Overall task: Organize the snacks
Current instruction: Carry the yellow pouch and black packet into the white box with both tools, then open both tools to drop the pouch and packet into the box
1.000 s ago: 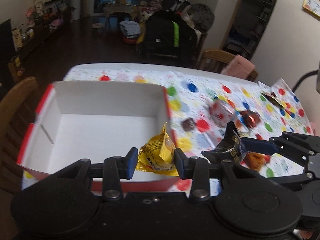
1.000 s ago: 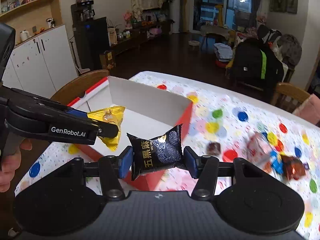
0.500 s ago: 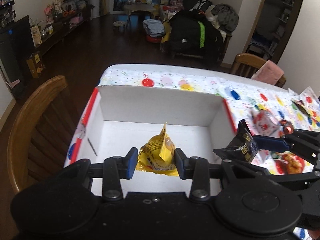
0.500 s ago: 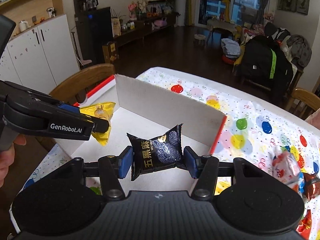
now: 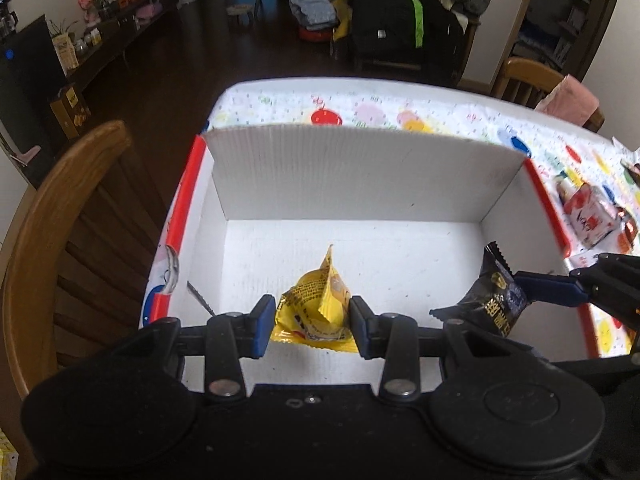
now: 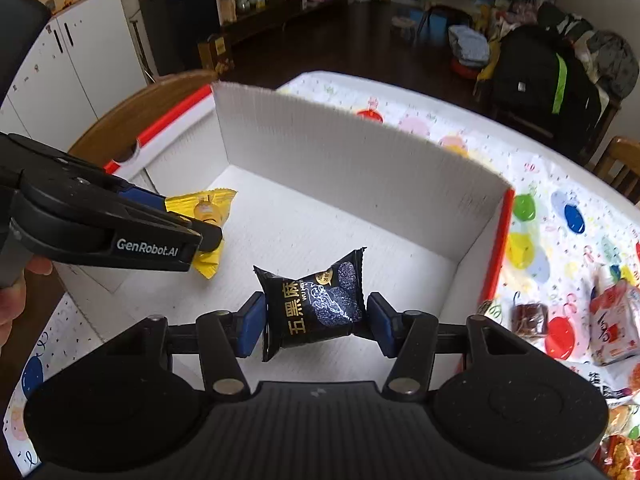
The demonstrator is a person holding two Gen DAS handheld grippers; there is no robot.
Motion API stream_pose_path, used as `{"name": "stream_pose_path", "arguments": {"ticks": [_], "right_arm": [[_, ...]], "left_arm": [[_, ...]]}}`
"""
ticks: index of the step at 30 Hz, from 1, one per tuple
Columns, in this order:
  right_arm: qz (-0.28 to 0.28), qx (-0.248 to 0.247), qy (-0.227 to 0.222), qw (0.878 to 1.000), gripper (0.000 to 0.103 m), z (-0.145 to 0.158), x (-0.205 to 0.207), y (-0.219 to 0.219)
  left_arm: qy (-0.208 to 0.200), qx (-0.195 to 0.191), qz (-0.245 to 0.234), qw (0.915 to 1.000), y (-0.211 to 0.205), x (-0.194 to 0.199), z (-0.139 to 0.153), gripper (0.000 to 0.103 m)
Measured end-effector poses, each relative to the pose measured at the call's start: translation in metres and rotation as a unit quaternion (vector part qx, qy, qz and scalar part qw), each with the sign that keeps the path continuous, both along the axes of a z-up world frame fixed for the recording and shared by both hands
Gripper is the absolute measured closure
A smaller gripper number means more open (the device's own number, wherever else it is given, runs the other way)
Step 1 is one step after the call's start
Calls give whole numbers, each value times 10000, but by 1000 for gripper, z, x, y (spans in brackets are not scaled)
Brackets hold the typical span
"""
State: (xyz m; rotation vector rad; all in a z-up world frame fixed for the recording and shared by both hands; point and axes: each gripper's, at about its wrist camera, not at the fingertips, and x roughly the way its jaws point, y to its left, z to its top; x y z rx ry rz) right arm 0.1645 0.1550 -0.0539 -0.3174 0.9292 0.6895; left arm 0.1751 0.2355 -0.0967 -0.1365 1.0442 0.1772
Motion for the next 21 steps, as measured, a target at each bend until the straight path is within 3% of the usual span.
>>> {"name": "stream_pose_path", "arguments": {"ticks": [9, 21], "right_arm": [[124, -289, 173, 9994, 47, -13, -1, 11], [122, -182, 315, 9993, 46, -14, -4, 7]], "left_arm": [[424, 38, -277, 9987, -5, 11, -26, 66], [637, 6, -320, 9975, -10, 10, -33, 62]]}}
